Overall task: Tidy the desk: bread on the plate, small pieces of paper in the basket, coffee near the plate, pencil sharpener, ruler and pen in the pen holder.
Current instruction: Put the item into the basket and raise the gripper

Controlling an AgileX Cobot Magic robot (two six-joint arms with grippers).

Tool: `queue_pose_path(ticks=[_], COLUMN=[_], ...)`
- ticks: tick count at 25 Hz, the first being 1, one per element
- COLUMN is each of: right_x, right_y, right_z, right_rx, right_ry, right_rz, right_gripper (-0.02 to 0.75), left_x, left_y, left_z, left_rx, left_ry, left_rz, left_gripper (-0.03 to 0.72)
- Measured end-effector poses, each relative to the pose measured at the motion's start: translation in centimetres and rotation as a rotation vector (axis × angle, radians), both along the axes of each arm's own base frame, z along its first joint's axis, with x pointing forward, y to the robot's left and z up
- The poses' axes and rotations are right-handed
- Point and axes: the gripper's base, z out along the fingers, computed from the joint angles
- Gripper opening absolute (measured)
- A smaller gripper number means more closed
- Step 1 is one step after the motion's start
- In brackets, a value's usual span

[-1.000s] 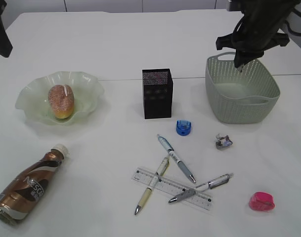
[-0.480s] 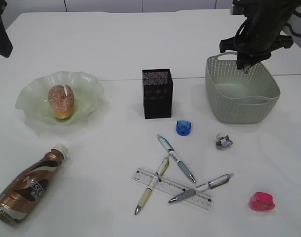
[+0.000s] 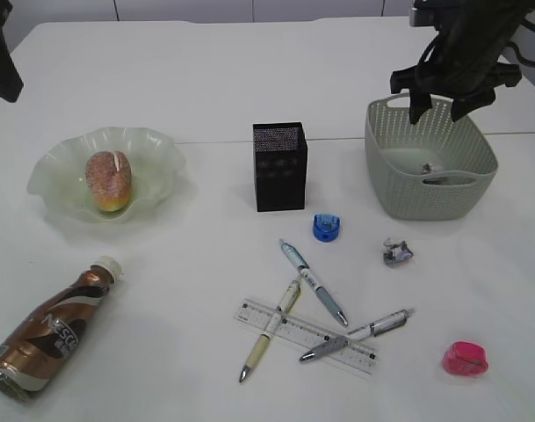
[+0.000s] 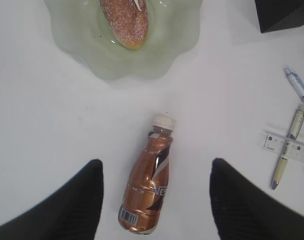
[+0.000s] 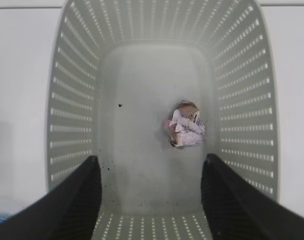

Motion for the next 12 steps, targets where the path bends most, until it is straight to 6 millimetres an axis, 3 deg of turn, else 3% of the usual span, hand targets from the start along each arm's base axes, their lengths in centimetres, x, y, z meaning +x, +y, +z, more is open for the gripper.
queue_pose_path(ticks=[6, 12], right_x=[-0.4, -1.8], right_y=[0.0, 1.7], right_z=[0.4, 3.1], right_rx=[-0.070, -0.055], right_ry=[0.039, 0.027], right_rz=[0.162, 0.576], right_gripper=[0.498, 0.498], left_x=[0.0, 0.0], left_y=[0.1, 0.1], left_z=[0.0, 0.0], left_rx=[0.006, 0.013], left_ry=[-0.001, -0.003], left_rz=[0.001, 0.001], left_gripper=[0.480, 0.480])
